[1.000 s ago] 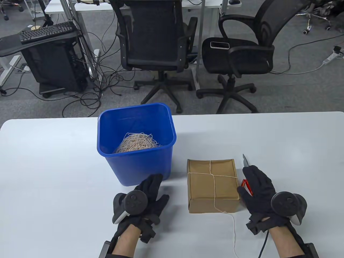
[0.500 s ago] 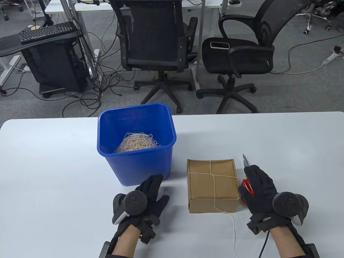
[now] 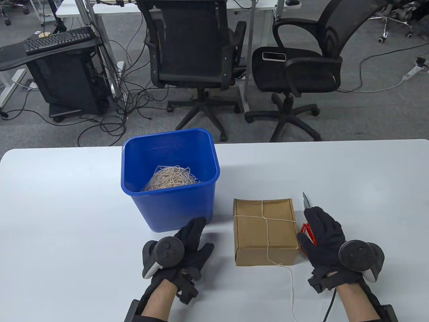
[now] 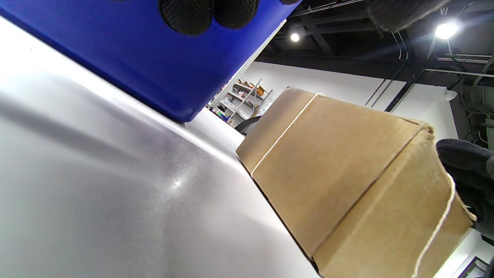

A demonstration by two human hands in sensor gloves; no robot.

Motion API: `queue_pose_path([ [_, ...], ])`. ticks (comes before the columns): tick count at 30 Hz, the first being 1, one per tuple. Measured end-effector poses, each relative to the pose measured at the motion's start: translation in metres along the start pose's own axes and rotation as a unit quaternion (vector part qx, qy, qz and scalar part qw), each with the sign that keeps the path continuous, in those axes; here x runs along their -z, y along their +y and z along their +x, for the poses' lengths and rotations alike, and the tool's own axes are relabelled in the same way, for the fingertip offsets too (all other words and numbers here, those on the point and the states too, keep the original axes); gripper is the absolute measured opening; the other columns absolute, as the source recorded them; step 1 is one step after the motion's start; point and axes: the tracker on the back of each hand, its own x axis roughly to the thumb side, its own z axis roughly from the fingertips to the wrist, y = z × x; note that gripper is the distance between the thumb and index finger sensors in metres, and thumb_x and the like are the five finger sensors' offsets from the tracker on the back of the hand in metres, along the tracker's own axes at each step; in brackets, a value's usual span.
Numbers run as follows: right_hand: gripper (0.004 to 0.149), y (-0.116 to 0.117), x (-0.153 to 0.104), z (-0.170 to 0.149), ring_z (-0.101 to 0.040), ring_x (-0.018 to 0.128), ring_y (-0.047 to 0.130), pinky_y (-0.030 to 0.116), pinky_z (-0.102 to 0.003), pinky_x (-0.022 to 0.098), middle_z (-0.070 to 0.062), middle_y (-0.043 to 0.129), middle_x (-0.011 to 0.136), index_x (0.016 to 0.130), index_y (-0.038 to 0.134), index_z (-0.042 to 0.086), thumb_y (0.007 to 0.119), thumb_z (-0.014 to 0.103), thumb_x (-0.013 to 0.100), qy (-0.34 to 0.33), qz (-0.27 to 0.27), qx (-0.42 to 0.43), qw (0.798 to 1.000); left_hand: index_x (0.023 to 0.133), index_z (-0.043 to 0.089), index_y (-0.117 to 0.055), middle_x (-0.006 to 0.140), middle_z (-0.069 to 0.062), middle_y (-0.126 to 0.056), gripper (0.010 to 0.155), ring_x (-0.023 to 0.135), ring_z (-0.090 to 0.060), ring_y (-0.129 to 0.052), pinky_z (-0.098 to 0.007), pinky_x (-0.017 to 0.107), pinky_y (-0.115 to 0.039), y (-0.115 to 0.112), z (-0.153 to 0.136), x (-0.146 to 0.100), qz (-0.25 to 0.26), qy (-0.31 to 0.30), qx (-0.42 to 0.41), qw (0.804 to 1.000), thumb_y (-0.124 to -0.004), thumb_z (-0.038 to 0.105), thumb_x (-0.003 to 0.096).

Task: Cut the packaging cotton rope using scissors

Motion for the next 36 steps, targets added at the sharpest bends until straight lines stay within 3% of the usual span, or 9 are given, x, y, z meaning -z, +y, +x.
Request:
queue_pose_path([
  [13, 0.064, -0.021, 0.007, 0.006, -0.061, 0.088, 0.059, 0.039, -0.085, 0.056, -0.036, 0.074, 0.095, 0.095, 0.075, 0.000, 0.077, 0.044, 0.048, -0.013, -0.051, 0.008, 0.999, 0.114, 0.022, -0.029, 0.113, -0.025, -0.039, 0.076, 0.100, -0.055, -0.052, -0.075, 0.065, -0.042, 0.006, 0.004, 0.000, 0.011, -0.004, -0.020, 1.000, -0.066, 0.052, 0.0555],
  [16, 0.055, -0.027, 0.011, 0.009, -0.059, 0.081, 0.069, 0.045, -0.084, 0.056, -0.035, 0.084, 0.085, 0.086, 0.083, -0.003, 0.080, 0.037, 0.048, -0.022, -0.059, 0.007, 0.998, 0.114, 0.022, -0.029, 0.113, -0.025, -0.040, 0.076, 0.100, -0.055, -0.052, -0.075, 0.065, -0.042, 0.009, 0.003, -0.001, 0.017, -0.001, -0.021, 1.000, -0.066, 0.052, 0.0556],
  [18, 0.044, -0.032, 0.016, 0.013, -0.057, 0.068, 0.081, 0.053, -0.081, 0.053, -0.033, 0.095, 0.069, 0.073, 0.091, -0.002, 0.081, 0.032, 0.048, -0.031, -0.069, -0.007, 0.997, 0.114, 0.022, -0.029, 0.113, -0.025, -0.040, 0.075, 0.100, -0.055, -0.053, -0.075, 0.065, -0.042, 0.011, 0.002, -0.002, 0.019, 0.001, -0.021, 1.000, -0.066, 0.052, 0.0556],
  [20, 0.041, -0.034, 0.022, 0.019, -0.056, 0.061, 0.085, 0.059, -0.079, 0.050, -0.032, 0.098, 0.062, 0.069, 0.094, -0.003, 0.082, 0.030, 0.047, -0.036, -0.060, -0.014, 0.997, 0.114, 0.022, -0.030, 0.113, -0.025, -0.040, 0.075, 0.100, -0.055, -0.053, -0.075, 0.065, -0.043, 0.012, 0.002, -0.002, 0.020, 0.002, -0.021, 1.000, -0.066, 0.052, 0.0557],
  [23, 0.043, -0.028, 0.038, 0.030, -0.057, 0.064, 0.086, 0.067, -0.076, 0.046, -0.032, 0.097, 0.070, 0.074, 0.092, -0.001, 0.085, 0.030, 0.046, -0.053, -0.009, -0.024, 0.998, 0.114, 0.021, -0.030, 0.113, -0.025, -0.041, 0.075, 0.100, -0.055, -0.053, -0.075, 0.065, -0.043, 0.012, 0.002, -0.002, 0.019, 0.003, -0.020, 1.000, -0.066, 0.052, 0.0557],
  [27, 0.071, -0.003, 0.064, 0.045, -0.059, 0.075, 0.081, 0.066, -0.077, 0.048, -0.035, 0.070, 0.102, 0.096, 0.076, 0.002, 0.092, 0.042, 0.040, -0.071, 0.108, -0.047, 0.990, 0.114, 0.021, -0.029, 0.113, -0.025, -0.041, 0.076, 0.100, -0.055, -0.053, -0.075, 0.065, -0.043, 0.013, 0.001, -0.003, 0.020, 0.003, -0.019, 1.000, -0.066, 0.052, 0.0557],
  [30, 0.084, 0.017, 0.080, 0.054, -0.062, 0.083, 0.072, 0.059, -0.081, 0.053, -0.033, 0.058, 0.110, 0.103, 0.067, 0.006, 0.095, 0.050, 0.037, -0.075, 0.181, -0.059, 0.979, 0.114, 0.022, -0.029, 0.113, -0.025, -0.041, 0.076, 0.100, -0.055, -0.053, -0.075, 0.065, -0.043, 0.015, 0.000, -0.004, 0.020, 0.004, -0.019, 1.000, -0.066, 0.052, 0.0557],
  [33, 0.098, 0.048, 0.095, 0.065, -0.064, 0.098, 0.041, 0.040, -0.086, 0.060, -0.031, 0.044, 0.117, 0.110, 0.057, 0.013, 0.095, 0.059, 0.033, -0.068, 0.295, -0.091, 0.949, 0.114, 0.021, -0.029, 0.113, -0.025, -0.041, 0.076, 0.100, -0.055, -0.053, -0.075, 0.065, -0.042, 0.015, 0.000, -0.004, 0.019, 0.006, -0.022, 1.000, -0.066, 0.052, 0.0558],
  [36, 0.110, 0.076, 0.106, 0.072, -0.061, 0.099, 0.014, 0.022, -0.086, 0.061, -0.030, 0.022, 0.119, 0.114, 0.039, 0.019, 0.094, 0.065, 0.031, -0.051, 0.396, -0.126, 0.908, 0.114, 0.022, -0.029, 0.113, -0.025, -0.041, 0.076, 0.100, -0.056, -0.052, -0.075, 0.065, -0.042, 0.016, 0.000, -0.004, 0.016, 0.008, -0.024, 1.000, -0.066, 0.053, 0.0558],
])
